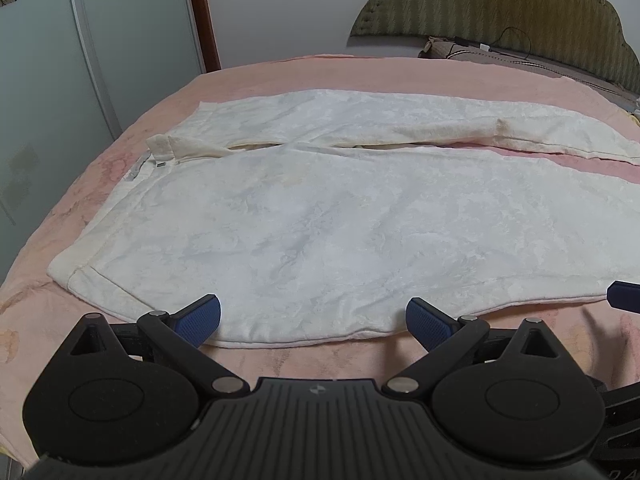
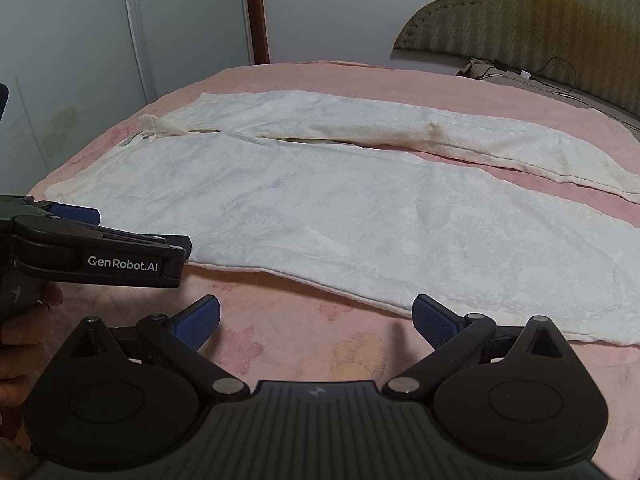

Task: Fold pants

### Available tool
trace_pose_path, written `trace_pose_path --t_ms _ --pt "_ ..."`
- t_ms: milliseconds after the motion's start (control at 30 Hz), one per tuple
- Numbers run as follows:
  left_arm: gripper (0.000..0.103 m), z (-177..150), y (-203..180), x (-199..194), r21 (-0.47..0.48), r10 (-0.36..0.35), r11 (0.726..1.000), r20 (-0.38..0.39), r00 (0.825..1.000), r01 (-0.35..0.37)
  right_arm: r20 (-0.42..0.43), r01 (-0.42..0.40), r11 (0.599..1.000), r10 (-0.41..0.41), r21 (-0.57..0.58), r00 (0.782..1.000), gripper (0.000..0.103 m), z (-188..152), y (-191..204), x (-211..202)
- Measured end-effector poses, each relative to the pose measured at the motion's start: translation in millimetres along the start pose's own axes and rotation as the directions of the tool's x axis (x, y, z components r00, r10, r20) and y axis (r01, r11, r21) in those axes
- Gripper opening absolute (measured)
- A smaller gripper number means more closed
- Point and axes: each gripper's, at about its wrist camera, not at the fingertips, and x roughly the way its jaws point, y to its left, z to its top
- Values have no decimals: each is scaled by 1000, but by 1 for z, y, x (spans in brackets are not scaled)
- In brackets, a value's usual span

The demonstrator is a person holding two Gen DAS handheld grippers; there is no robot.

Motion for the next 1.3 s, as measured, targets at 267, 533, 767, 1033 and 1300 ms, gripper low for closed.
trace_pose_path --t_ms 267,533,767,1033,1300 --pt "101 0 0 3 6 5 1000 -5 1000 -5 -5 -18 1000 18 14 1000 103 1 -5 1" --pt "101 2 0 9 17 6 1000 -11 1000 -6 33 -69 998 69 8 997 103 5 -9 1" --pt "101 10 5 14 8 13 1000 -14 1000 -12 101 -33 998 38 -48 994 103 19 -11 0" --pt "101 22 9 24 3 18 1000 -7 1000 -18 85 -52 998 55 -35 995 103 32 -23 12" --pt "101 40 16 46 -10 30 999 -15 999 -30 120 -92 995 95 -24 988 103 57 -38 30"
